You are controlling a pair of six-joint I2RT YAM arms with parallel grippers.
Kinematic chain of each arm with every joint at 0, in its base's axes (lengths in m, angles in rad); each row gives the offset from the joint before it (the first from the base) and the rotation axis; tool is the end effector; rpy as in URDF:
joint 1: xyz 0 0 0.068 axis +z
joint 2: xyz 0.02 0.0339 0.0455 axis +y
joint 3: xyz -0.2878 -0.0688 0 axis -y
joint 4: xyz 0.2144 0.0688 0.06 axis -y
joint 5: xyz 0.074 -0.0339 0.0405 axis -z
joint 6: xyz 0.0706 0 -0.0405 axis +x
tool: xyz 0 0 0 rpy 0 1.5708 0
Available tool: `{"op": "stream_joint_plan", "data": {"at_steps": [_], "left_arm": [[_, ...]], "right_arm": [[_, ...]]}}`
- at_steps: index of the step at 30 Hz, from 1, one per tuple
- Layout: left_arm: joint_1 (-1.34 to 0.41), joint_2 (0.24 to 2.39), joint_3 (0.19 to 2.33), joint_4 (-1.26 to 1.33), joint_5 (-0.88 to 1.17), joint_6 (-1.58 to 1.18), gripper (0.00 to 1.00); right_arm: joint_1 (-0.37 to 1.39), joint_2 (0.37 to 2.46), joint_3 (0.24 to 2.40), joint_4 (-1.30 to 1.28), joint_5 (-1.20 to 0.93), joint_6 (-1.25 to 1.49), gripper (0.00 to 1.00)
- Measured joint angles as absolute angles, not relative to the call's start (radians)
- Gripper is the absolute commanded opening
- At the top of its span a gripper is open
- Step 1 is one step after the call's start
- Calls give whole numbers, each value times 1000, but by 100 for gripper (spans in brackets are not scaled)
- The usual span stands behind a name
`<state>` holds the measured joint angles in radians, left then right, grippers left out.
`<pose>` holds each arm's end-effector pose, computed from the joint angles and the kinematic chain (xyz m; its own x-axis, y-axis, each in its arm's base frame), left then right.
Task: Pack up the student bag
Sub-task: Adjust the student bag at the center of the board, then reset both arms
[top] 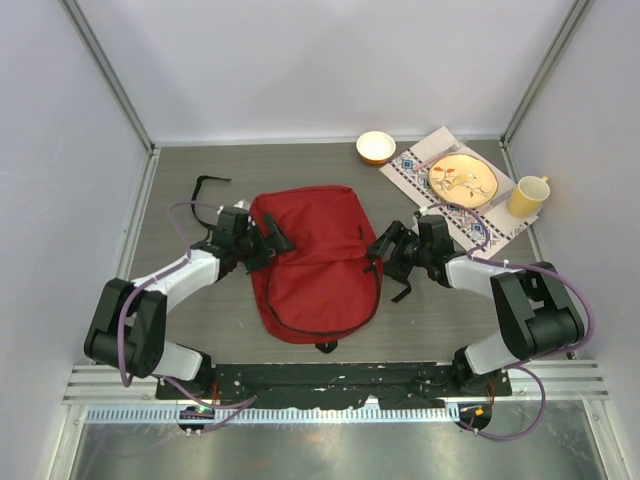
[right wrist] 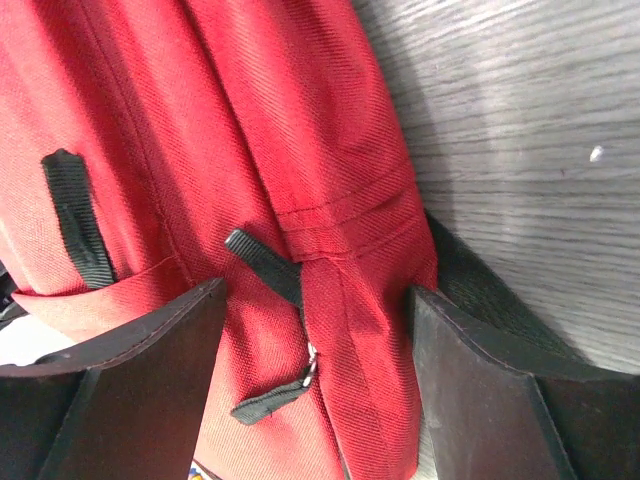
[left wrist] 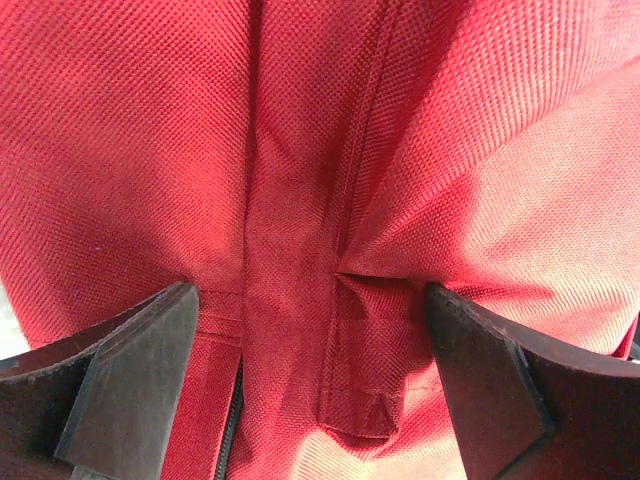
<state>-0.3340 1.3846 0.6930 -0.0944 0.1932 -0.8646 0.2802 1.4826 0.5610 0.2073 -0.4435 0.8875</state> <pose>0.2519 -0.1018 0.2044 -0.7761 -0.5211 -0.3552 -0.2166 0.7493 -0.6258 0.2570 0.1055 0.1754 -0.8328 0.4892 -0.2590 0.1338 0.6319 0.7634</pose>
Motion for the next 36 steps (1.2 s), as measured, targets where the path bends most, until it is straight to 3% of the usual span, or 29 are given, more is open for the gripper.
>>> {"op": "stream_joint_plan", "data": {"at_steps": [9,17,25,36], "left_arm": [[-394,1527,809,9,261,-881,100],[-390,1521,1025,-239,183,-722,100],[-361,1239,910,-374,-95,-699,99],[-274,1084,766,-431,-350,-704,100]], "right_arm": [[280,1435,597,134,-349,858,77],[281,1220,653,-58,-113,762,84],[279,1043,693,-234,289,713,85],[281,878,474,-25,496,350,92]]}}
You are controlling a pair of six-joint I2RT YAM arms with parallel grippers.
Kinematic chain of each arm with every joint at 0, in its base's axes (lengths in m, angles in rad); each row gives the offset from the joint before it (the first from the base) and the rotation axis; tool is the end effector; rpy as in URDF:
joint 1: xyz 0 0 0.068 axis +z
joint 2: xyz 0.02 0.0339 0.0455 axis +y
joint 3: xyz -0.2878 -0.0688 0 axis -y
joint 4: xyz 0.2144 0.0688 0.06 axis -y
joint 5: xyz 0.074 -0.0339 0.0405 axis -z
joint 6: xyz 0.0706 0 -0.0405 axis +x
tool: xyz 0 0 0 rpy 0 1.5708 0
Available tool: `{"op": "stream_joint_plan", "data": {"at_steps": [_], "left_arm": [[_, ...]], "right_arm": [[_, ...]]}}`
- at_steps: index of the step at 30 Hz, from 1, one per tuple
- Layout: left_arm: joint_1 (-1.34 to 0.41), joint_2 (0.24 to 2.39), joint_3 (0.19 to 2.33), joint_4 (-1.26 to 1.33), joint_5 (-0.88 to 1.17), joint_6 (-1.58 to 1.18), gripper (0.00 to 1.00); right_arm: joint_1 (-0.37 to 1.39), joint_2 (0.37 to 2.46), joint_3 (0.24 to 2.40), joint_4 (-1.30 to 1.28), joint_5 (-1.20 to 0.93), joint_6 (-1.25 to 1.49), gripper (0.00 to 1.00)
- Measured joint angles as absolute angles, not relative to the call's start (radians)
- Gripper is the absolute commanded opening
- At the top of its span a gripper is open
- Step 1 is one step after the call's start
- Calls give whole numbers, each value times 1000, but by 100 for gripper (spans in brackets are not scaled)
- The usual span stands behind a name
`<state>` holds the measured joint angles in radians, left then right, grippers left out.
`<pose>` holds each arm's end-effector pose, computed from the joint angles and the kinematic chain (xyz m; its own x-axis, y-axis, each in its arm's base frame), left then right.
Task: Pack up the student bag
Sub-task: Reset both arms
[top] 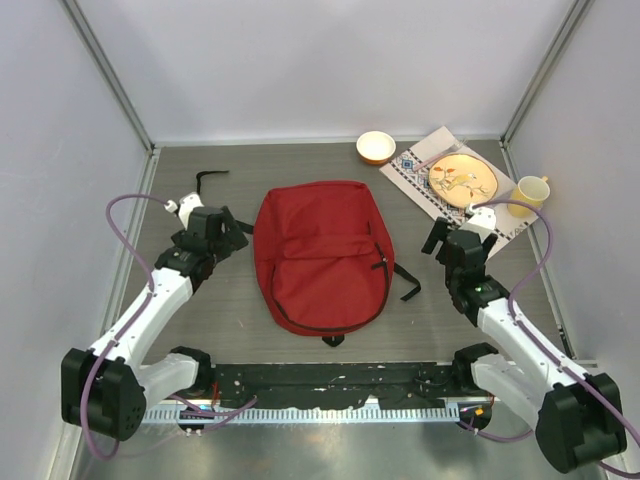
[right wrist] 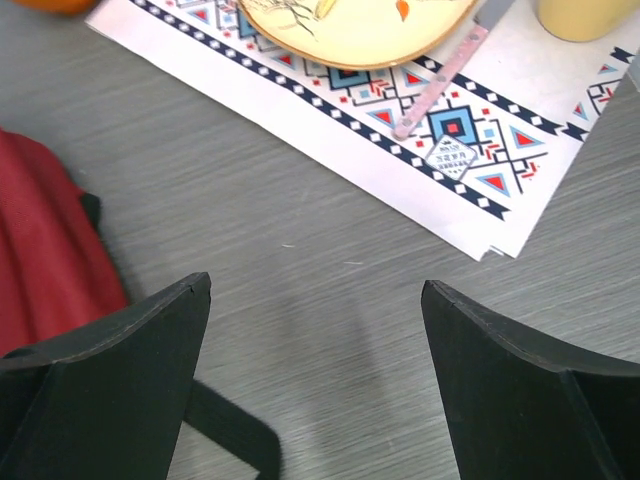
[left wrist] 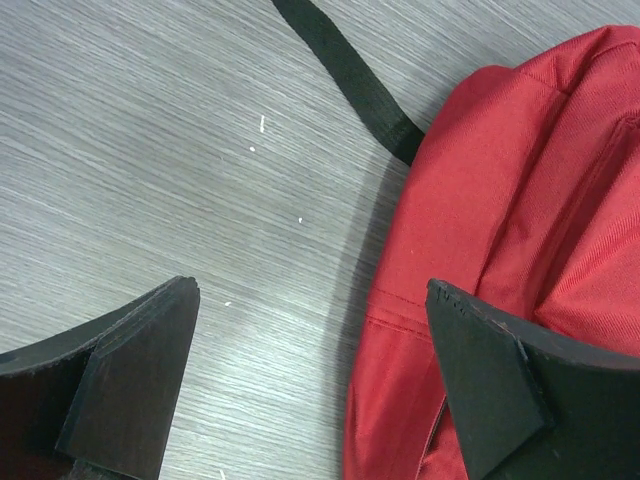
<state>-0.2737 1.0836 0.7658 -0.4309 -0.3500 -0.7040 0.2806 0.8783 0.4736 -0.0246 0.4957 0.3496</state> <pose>0.2092 -0.0336 0.2623 -0.5074 -0.4891 -0.7095 -0.4150 0.8602 -0.2963 0.1829 0.0178 0.2491 -0.3169 0.2222 -0.9221 0.2986 0.9461 0.1254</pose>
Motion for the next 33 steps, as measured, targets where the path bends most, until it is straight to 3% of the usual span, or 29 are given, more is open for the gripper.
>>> {"op": "stream_joint_plan", "data": {"at_steps": [11,23,33], "left_arm": [[-274,1073,757,-471,-390,-701,100],[-274,924,710,-478,-412,-694,100],[-274,872,710,-484,-412,-679,100]], "right_arm": [[281,998,286,358,605,218,92],[277,1120,265,665,590,68,92],[152,1293,218,883,550,52,93]]}}
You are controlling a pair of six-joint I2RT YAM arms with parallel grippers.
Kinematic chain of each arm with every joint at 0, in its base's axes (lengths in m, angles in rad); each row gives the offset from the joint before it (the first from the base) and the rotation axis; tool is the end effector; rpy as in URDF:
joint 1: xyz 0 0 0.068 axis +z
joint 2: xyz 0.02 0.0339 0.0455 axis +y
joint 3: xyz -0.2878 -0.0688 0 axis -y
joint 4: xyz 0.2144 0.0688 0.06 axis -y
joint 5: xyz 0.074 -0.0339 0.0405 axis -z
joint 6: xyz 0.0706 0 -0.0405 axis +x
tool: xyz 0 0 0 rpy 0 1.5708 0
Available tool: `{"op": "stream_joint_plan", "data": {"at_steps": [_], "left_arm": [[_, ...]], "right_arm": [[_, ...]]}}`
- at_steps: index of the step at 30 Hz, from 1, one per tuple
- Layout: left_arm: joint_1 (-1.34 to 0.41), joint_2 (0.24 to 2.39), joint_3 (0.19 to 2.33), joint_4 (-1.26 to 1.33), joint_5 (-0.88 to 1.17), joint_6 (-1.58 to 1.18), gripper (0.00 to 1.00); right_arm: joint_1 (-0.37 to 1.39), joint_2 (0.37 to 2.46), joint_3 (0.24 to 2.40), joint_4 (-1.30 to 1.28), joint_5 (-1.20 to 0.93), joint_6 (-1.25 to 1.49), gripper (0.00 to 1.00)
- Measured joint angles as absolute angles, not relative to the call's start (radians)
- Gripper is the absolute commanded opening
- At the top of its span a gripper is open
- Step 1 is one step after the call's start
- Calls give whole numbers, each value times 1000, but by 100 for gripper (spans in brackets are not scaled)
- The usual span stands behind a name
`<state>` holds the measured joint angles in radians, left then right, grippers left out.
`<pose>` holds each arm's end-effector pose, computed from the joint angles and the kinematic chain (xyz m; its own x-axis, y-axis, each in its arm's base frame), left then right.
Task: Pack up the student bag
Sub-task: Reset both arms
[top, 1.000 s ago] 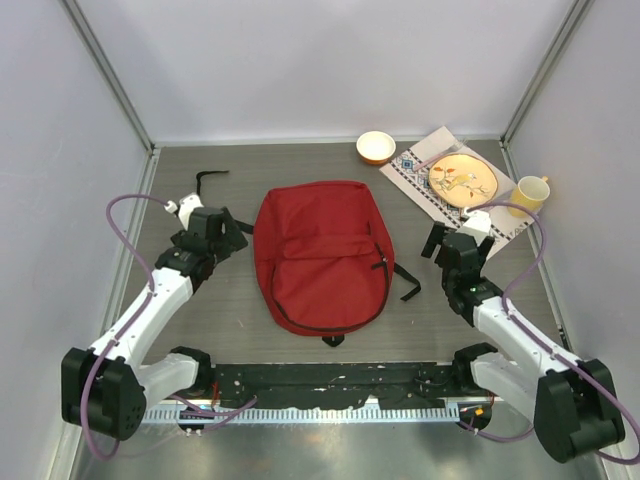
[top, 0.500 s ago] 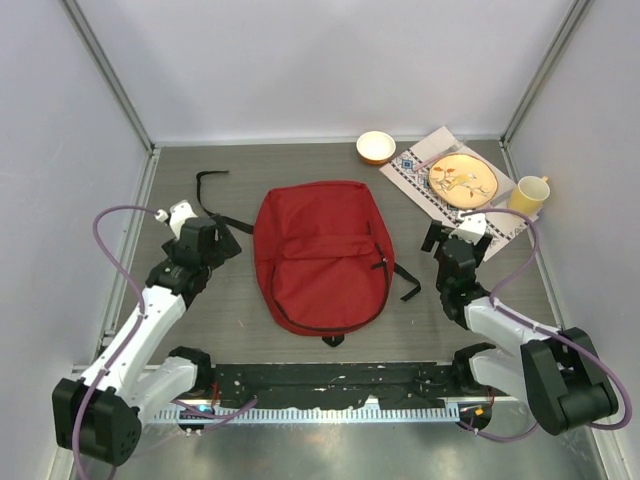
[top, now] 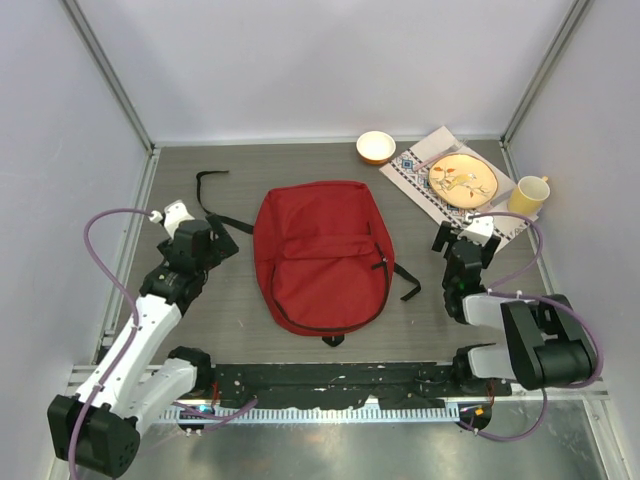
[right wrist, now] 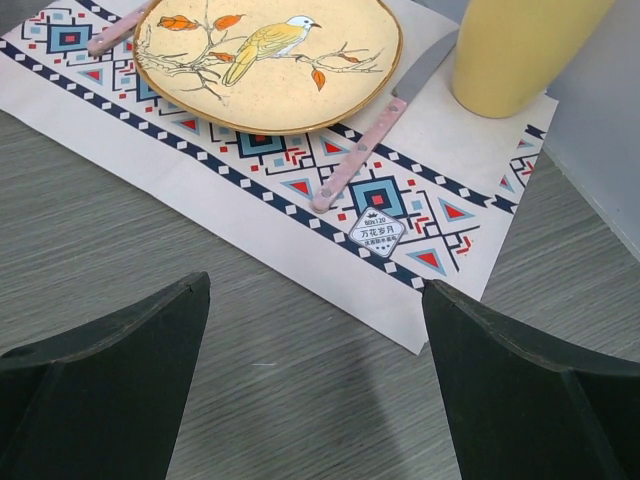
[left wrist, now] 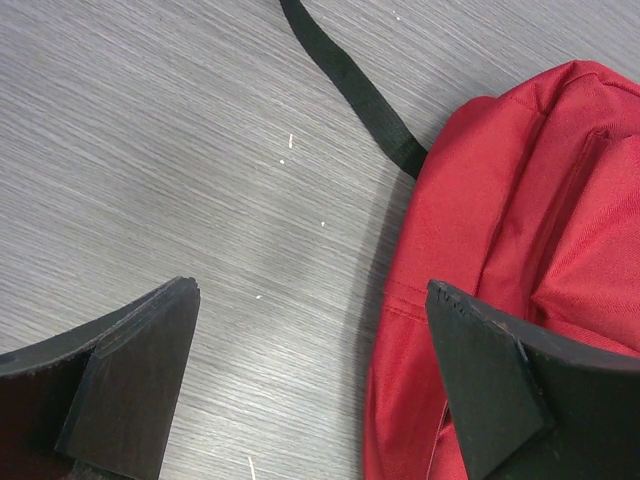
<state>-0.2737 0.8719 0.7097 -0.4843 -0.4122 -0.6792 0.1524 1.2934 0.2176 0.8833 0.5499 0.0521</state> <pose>0.1682 -0.0179 0.2749 -0.4134 -0.4817 -0.7727 -0.4112 0.8559 -0.3136 0.2305 -0.0019 0.2045 -0.1692 0.0189 -0.9854 0.3869 0.9208 -0.0487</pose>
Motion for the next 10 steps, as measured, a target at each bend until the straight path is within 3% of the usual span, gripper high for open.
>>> {"op": "stream_joint_plan", "data": {"at_steps": [10], "left_arm": [[-274,863,706,-488,-412,-672,99]], "right_arm": [[70,1531,219,1063,418,60,93]]}}
